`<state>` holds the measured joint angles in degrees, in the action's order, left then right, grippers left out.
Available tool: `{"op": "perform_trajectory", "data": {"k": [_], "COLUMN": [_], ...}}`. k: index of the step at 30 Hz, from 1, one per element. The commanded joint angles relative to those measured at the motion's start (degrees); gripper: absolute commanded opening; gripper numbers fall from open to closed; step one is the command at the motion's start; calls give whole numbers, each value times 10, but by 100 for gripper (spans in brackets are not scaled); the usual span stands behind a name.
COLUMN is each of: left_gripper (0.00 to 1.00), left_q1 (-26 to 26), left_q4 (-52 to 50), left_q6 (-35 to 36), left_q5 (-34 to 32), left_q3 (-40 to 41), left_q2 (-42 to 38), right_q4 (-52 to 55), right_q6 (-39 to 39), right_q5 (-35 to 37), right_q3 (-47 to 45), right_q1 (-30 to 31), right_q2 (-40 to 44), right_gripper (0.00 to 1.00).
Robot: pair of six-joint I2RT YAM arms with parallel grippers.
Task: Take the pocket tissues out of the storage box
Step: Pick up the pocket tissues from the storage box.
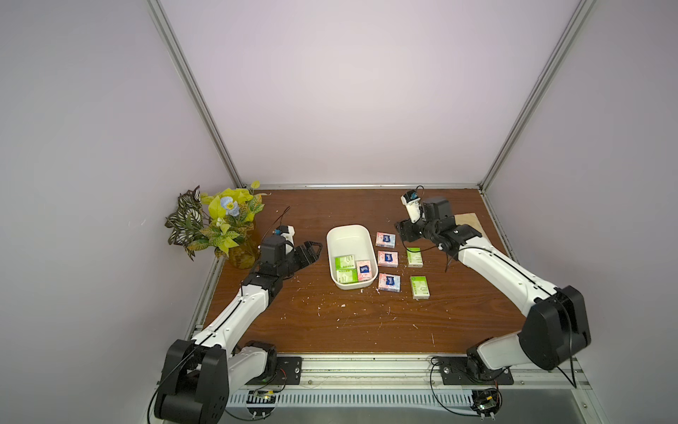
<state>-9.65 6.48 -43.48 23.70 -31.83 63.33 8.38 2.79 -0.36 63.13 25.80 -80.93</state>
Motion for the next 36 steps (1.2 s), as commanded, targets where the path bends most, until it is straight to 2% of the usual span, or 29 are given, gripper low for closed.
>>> {"op": "perform_trajectory", "data": {"k": [1, 2, 5, 10, 13, 17, 24, 30, 36], "left_gripper": [81, 80, 80, 79, 76, 70, 52, 40, 31], "left_q1": [8, 8, 8, 8, 8, 8, 8, 8, 7], "left_q4": [-3, -5, -8, 1, 12, 31, 17, 21, 12], "left_q6": [8, 7, 7, -3, -8, -13, 23, 30, 42], "left_q5": [1, 2, 4, 12, 37, 77, 127, 141, 154], "left_q3": [8, 6, 2, 1, -6, -30, -116, -159, -188], "left_q2": [-8, -7, -4, 5, 25, 72, 203, 285, 327], "right_q4": [-164, -188, -214, -95, -46, 11, 129, 185, 201], "right_q6": [87, 92, 121, 180, 214, 281, 391, 434, 446], "right_q5": [-59, -64, -108, -210, -234, -232, -195, -182, -182], "right_q3": [-66, -82, -95, -1, 39, 79, 177, 255, 298], "right_q1": [2, 1, 1, 1, 10, 35, 108, 154, 175], "right_q2": [45, 54, 66, 3, -32, -74, -181, -266, -323], "right_gripper": [92, 98, 99, 99, 99, 99, 93, 85, 81]}}
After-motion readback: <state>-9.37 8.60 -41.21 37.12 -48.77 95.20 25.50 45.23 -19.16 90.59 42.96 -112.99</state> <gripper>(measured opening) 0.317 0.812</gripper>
